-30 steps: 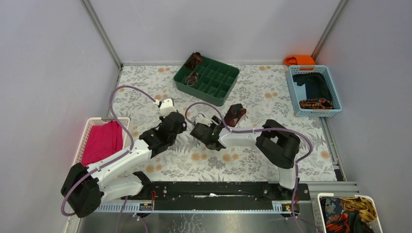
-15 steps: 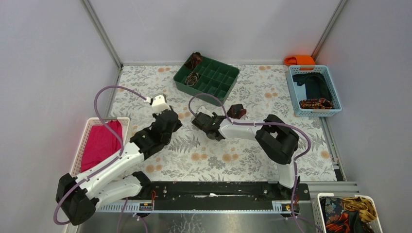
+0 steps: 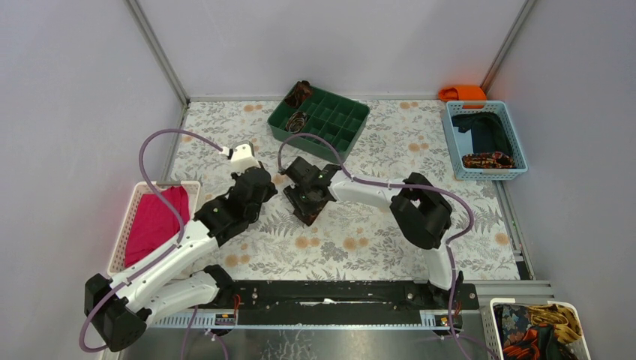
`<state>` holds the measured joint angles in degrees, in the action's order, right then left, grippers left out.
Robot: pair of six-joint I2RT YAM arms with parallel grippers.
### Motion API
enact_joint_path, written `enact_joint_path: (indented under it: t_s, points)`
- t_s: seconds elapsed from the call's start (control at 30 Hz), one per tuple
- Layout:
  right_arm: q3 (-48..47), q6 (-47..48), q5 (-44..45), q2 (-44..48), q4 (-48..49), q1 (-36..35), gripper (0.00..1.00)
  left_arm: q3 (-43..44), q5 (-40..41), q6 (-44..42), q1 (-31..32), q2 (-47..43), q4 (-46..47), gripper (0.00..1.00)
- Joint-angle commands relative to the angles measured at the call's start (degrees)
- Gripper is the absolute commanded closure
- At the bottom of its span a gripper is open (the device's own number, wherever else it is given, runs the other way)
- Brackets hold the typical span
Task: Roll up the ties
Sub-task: Roll the tie at the center of the board.
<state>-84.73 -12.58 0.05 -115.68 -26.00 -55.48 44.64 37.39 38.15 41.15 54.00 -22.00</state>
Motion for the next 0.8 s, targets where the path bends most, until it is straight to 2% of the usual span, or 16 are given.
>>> enact_joint_path:
  t_s: [0.0,0.17,0.33,0.5,0.57,0.77]
  points:
    - [-2.05,-4.23,-16.75,-6.55,-3.06,2.08,0.54,1.68,-1.07,-2.11,-0.38,0.44,-1.31,1.00]
    - [-3.01,-4.08,-27.78,-9.57,-1.24,6.34,0.55,1.41,-2.34,-2.35,-0.50,2.26,-0.15,1.00]
    - [-8.30,0.76,-31.12,-12.98,-6.41,9.43,0.54,1.17,-3.23,-2.73,-0.64,4.38,1.85,1.00]
    - [-14.67,6.25,-30.19,-16.96,-12.90,11.25,0.47,0.51,-4.22,-2.87,-0.89,7.40,3.90,1.00]
    - [-15.08,7.37,-28.97,-17.53,-12.95,11.30,0.42,0.17,-4.33,-2.99,-0.96,8.92,4.58,1.00]
    - [-15.51,8.40,-27.17,-17.10,-10.28,11.34,0.37,-0.52,-5.11,-2.98,-1.49,11.38,6.39,1.00]
